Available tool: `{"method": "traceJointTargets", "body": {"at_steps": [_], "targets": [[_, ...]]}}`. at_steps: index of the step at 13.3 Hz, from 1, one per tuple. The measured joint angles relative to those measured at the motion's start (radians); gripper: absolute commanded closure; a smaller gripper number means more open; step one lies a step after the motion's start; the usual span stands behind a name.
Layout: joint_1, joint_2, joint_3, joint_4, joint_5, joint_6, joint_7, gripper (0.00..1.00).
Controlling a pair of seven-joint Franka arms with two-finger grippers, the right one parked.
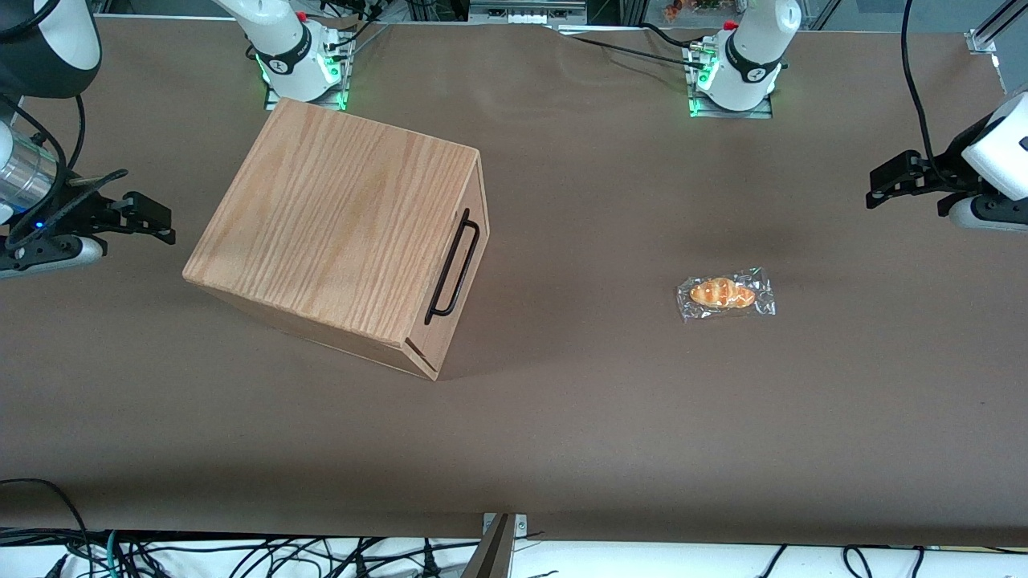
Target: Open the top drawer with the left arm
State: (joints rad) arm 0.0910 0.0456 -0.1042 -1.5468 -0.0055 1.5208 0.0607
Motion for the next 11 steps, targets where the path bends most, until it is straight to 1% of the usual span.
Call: {"method": "traceJointTargets", "body": {"at_steps": [9, 11], "targets": [[0.0, 0.0, 0.0, 0.0, 0.0, 0.0, 0.0, 0.0], [0.002, 0.003, 0.001, 0.0, -0.019, 0.0, 0.0, 0.0]]}}
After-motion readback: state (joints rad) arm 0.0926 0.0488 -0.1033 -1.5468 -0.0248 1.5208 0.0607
